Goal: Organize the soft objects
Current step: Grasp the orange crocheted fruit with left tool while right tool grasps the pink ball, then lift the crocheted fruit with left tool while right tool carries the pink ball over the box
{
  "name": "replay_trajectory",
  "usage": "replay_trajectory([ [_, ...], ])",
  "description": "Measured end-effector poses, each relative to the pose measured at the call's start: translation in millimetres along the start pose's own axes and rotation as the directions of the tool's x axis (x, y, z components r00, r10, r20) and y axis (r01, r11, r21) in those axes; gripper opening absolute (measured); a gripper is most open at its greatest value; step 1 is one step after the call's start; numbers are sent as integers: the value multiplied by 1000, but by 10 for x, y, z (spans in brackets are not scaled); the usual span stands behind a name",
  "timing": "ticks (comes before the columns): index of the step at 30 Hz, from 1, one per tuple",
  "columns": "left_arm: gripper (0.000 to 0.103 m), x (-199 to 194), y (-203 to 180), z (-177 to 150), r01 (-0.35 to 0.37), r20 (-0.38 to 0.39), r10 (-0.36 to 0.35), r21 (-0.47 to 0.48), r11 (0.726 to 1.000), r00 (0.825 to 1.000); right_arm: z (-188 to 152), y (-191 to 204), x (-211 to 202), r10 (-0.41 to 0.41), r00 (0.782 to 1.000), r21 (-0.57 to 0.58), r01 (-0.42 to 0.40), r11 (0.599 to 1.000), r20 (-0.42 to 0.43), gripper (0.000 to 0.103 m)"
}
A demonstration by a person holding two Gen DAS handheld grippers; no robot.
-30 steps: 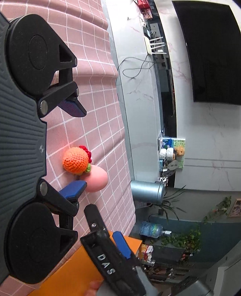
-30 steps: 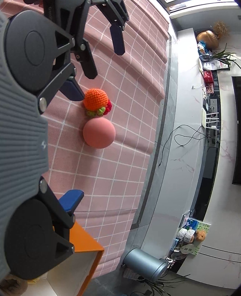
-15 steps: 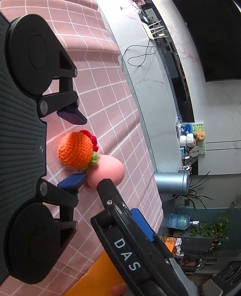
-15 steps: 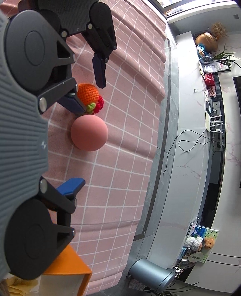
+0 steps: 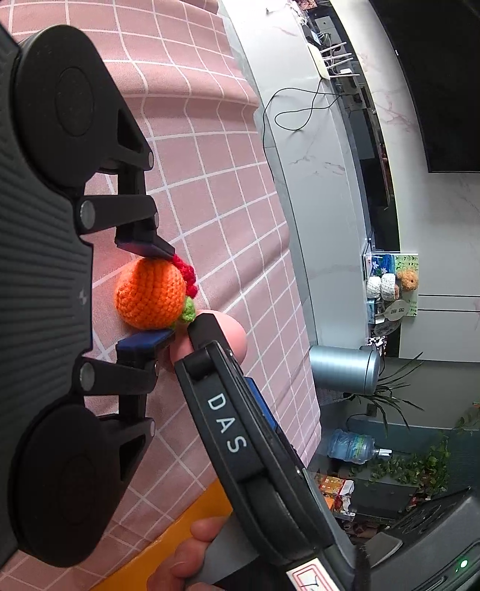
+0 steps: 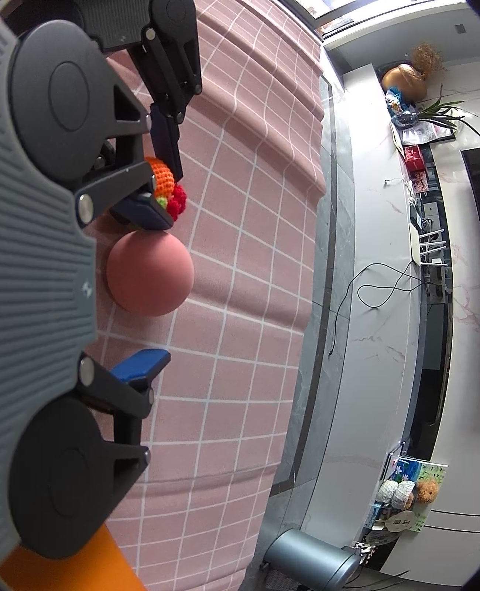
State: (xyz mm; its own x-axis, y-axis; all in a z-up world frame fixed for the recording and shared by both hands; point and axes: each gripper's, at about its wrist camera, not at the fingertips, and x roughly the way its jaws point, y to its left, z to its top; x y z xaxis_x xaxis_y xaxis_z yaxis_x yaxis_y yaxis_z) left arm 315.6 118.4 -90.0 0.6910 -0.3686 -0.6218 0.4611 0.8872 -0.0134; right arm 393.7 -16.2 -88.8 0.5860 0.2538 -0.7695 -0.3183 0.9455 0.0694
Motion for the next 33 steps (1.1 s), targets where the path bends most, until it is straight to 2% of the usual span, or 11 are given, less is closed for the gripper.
replay_trajectory([
  [3, 47, 17, -15, -21, -24, 19, 25, -16, 1000, 1000, -11, 33, 28, 15, 1000, -16, -15, 1000, -2, 65],
  [7, 47, 18, -7, -6, -42, 14, 42, -20, 999, 999, -24, 46, 35, 51, 999, -11, -51, 999, -2, 53],
  [13, 47, -5, 30, -22, -54, 11, 54, -62, 997, 998, -41, 98, -14, 34, 999, -54, -34, 998, 0, 49],
  [17, 47, -58, 34, -51, -62, 4, 63, -86, 994, 998, -40, 51, -145, 40, 999, -25, -40, 999, 14, 49],
  [26, 46, -409, -65, -34, -84, 36, 90, -142, 986, 995, -192, 103, -694, 33, 998, -58, -30, 998, 57, 48],
  [30, 46, -685, -252, 0, -95, 55, 103, -122, 988, 993, -331, 79, -1069, 42, 995, -52, -37, 998, 92, 48],
  [33, 46, -919, -437, 49, -75, 79, 87, -134, 988, 993, -464, 61, -1404, 33, 990, -50, -26, 998, 135, 48],
])
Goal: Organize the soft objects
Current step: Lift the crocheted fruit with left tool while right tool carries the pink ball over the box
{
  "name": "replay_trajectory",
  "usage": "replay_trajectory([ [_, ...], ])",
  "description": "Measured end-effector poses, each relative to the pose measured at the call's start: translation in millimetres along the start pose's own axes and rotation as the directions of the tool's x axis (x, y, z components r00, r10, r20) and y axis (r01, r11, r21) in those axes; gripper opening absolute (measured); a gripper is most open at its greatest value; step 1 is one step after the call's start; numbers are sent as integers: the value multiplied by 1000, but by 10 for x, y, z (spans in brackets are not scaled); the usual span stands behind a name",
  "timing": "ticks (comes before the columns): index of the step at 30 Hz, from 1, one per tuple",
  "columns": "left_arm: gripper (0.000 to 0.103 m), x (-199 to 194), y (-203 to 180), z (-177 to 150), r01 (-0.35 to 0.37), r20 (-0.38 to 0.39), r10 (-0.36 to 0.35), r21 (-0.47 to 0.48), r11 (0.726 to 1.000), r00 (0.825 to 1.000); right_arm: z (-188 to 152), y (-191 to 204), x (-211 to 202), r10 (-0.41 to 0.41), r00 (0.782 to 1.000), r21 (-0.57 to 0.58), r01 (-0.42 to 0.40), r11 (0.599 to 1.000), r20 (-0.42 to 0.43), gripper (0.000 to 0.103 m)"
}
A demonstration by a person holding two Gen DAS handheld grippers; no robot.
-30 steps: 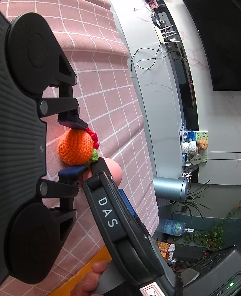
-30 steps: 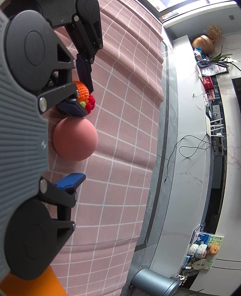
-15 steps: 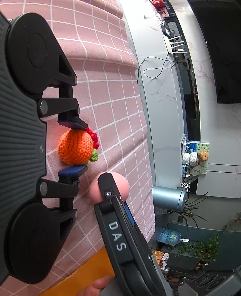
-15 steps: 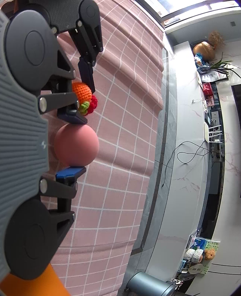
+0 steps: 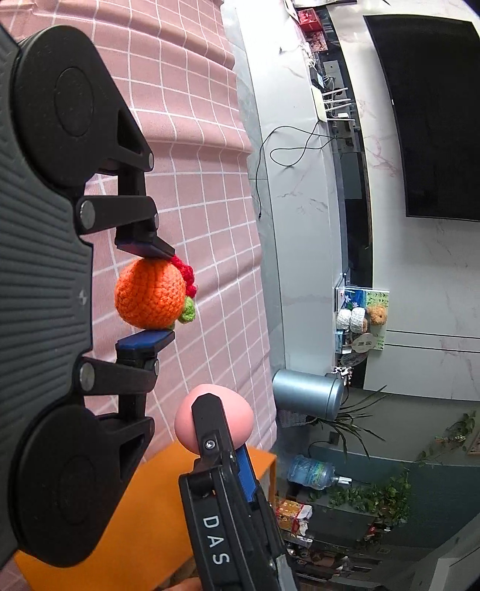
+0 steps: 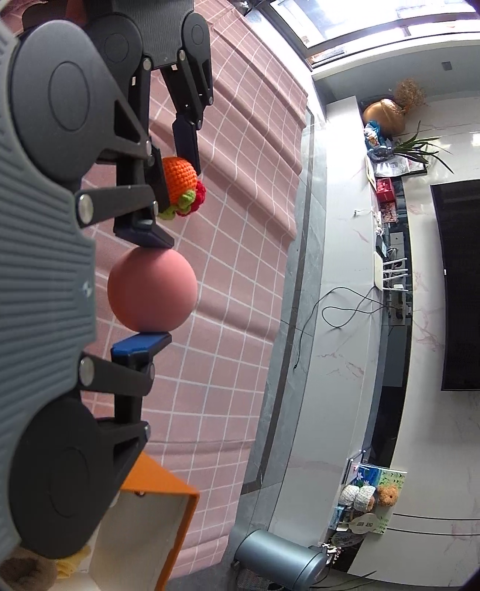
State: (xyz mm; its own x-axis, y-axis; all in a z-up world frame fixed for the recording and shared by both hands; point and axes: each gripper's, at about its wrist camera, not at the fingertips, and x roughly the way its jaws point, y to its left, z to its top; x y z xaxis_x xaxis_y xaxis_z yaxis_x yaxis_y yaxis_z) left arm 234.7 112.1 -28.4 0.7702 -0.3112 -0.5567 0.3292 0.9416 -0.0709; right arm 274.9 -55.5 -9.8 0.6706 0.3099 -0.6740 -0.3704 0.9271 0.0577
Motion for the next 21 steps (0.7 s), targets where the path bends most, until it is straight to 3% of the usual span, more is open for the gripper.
replay_trajectory([
  [7, 46, -599, -447, 112, 38, 81, -35, -40, 998, 996, -231, -73, -869, -28, 993, 63, 21, 998, 117, 48],
  [13, 46, -933, -807, 197, 63, 80, -58, -55, 997, 995, -511, -199, -1538, -58, 982, 140, 33, 990, 182, 48],
  [21, 46, -1094, -1449, 228, 124, 74, -125, 30, 992, 989, -968, -442, -2181, -126, 967, 214, 78, 974, 223, 49],
])
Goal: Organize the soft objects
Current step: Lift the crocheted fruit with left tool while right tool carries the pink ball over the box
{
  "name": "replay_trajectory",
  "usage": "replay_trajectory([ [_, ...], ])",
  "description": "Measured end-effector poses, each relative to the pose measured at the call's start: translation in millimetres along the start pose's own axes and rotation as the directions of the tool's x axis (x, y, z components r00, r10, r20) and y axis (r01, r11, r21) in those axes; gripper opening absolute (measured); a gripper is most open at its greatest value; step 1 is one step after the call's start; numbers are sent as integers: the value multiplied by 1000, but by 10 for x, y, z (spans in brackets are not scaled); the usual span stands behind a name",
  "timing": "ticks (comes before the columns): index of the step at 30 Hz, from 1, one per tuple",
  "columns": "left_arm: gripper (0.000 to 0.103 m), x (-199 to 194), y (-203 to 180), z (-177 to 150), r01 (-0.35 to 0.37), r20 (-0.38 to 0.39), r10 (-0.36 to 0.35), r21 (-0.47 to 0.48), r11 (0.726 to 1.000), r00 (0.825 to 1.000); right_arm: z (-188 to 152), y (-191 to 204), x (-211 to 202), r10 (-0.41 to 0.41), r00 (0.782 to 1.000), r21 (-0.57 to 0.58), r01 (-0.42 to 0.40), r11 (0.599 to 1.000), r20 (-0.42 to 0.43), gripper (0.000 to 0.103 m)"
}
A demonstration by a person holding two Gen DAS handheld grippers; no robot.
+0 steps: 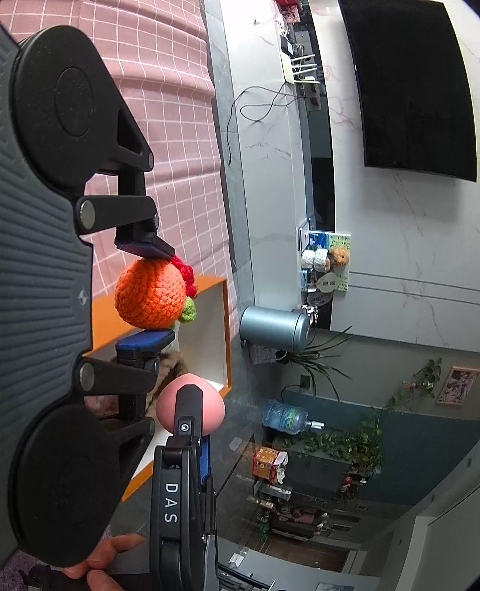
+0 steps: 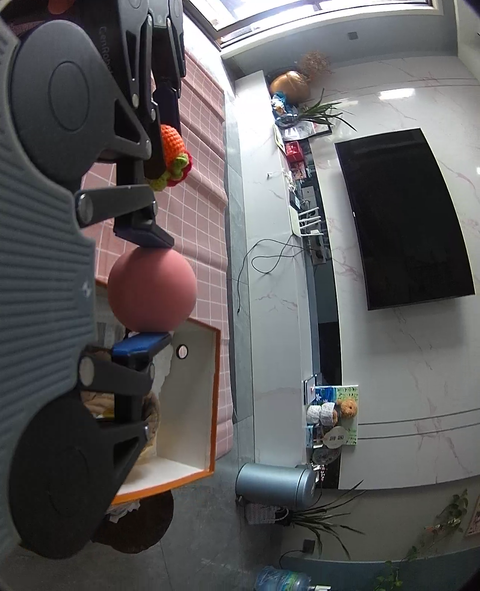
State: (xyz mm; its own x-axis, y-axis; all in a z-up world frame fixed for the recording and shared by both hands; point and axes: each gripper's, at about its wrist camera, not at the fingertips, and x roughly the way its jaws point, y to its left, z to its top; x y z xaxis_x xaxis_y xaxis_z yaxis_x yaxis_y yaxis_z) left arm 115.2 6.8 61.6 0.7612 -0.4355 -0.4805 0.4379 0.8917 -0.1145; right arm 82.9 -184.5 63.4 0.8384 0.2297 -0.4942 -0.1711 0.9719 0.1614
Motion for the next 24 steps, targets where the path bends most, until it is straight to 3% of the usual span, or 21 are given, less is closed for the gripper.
replay_trajectory([
  [6, 46, 161, -392, 34, 90, -42, -89, 26, 996, 995, -156, -353, -300, -41, 999, 37, 42, 998, -11, 49],
  [13, 46, 467, -664, 3, 188, -141, -179, 55, 981, 974, -311, -696, -378, -89, 994, 23, 90, 996, -62, 49],
  [20, 46, 766, -758, -100, 229, -262, -203, 74, 971, 943, -418, -946, -233, -87, 987, -12, 87, 996, -136, 49],
  [24, 46, 920, -752, -117, 221, -302, -189, 74, 973, 934, -435, -989, -38, -77, 982, -38, 71, 997, -174, 49],
])
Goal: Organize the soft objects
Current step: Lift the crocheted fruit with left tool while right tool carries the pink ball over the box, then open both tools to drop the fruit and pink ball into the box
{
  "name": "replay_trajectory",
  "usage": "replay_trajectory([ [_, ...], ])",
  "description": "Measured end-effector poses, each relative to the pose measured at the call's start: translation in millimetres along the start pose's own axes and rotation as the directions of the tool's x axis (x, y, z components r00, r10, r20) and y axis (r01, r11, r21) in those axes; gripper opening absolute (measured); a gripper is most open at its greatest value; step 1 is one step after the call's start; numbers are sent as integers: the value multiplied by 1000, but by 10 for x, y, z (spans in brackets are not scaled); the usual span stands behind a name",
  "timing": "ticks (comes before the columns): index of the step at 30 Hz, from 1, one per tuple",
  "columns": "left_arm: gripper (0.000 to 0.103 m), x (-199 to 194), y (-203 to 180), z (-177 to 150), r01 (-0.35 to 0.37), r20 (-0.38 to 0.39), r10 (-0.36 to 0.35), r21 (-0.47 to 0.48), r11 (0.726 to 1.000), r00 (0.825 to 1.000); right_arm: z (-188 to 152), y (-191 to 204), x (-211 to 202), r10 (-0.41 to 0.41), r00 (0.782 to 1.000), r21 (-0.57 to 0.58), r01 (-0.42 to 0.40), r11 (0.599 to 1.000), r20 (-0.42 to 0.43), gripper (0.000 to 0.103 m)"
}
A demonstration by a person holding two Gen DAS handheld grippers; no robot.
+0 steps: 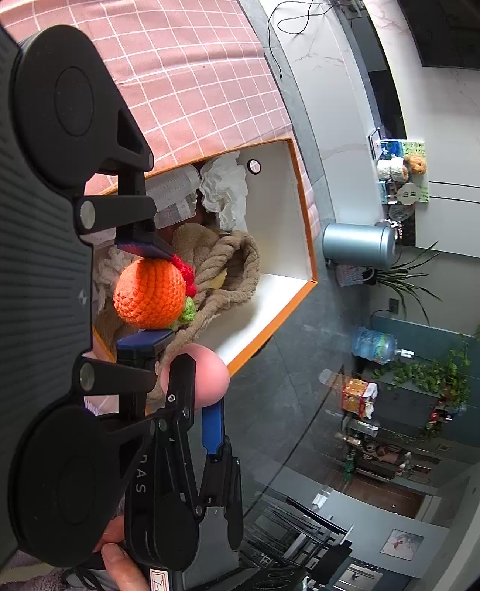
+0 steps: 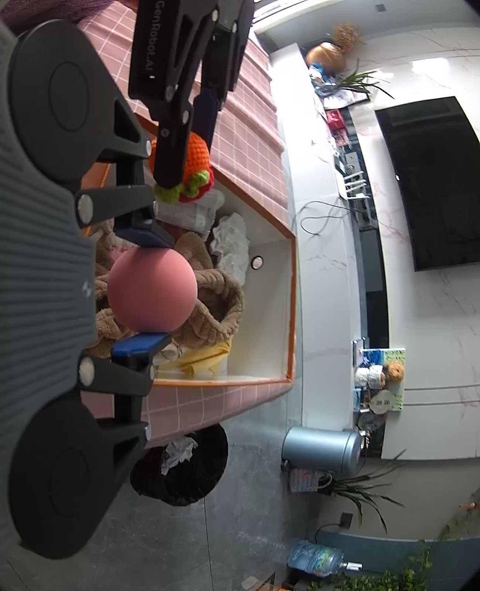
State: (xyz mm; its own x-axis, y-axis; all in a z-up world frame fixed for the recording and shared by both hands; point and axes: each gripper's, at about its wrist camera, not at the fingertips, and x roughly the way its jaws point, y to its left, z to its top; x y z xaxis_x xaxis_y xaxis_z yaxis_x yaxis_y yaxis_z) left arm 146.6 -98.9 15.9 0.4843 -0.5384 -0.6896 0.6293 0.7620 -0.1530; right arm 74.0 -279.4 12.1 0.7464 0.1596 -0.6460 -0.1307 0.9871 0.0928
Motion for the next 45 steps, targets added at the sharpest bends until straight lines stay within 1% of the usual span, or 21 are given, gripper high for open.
replay_trajectory([
  [3, 46, 111, -16, 65, -18, -15, 18, 32, 999, 1000, 75, -12, 138, -32, 999, -39, 32, 999, -2, 49],
  [9, 46, 344, 31, 199, -28, -66, 34, 91, 995, 997, 224, -47, 384, -7, 999, -100, 4, 995, -31, 49],
  [13, 46, 494, 44, 217, -18, -103, 33, 136, 990, 994, 229, -50, 562, -2, 997, -142, -9, 990, -81, 49],
  [18, 46, 592, 69, 173, -3, -130, 24, 157, 988, 991, 205, -13, 719, 22, 989, -166, -46, 985, -144, 49],
  [21, 46, 608, 72, 137, 4, -145, 21, 166, 986, 989, 187, 40, 788, 15, 984, -188, -49, 981, -179, 49],
  [23, 46, 593, 67, 127, 7, -147, 18, 167, 986, 989, 191, 59, 767, 7, 984, -202, -43, 978, -176, 50],
  [25, 46, 581, 54, 117, 9, -153, 19, 181, 983, 988, 197, 63, 706, 5, 985, -208, -41, 977, -170, 53],
  [28, 47, 588, -2, 102, -1, -167, 42, 235, 972, 985, 183, 53, 559, 7, 988, -206, -39, 978, -155, 56],
  [31, 47, 606, -46, 60, 11, -188, 42, 272, 962, 981, 157, 26, 433, 31, 990, -175, -56, 983, -141, 63],
  [34, 48, 640, -94, 19, 16, -200, 48, 304, 953, 979, 117, 27, 370, 33, 990, -168, -56, 984, -138, 63],
  [36, 51, 661, -126, -13, 14, -200, 55, 328, 945, 978, 90, 25, 338, 25, 991, -163, -47, 985, -132, 66],
  [37, 54, 666, -138, -23, 12, -198, 57, 334, 942, 978, 75, 18, 319, 24, 992, -156, -44, 987, -128, 69],
  [38, 58, 673, -149, -31, 13, -198, 57, 338, 941, 979, 63, 12, 306, 24, 992, -150, -43, 988, -125, 70],
  [40, 62, 682, -158, -39, 18, -202, 53, 337, 941, 978, 36, -3, 291, 26, 992, -138, -43, 989, -126, 70],
  [42, 63, 685, -168, -42, 21, -205, 51, 336, 942, 977, 15, -16, 278, 24, 992, -133, -41, 990, -127, 70],
  [45, 68, 643, -188, -46, 27, -201, 44, 337, 941, 979, -1, -21, 240, 17, 992, -125, -32, 992, -121, 71],
])
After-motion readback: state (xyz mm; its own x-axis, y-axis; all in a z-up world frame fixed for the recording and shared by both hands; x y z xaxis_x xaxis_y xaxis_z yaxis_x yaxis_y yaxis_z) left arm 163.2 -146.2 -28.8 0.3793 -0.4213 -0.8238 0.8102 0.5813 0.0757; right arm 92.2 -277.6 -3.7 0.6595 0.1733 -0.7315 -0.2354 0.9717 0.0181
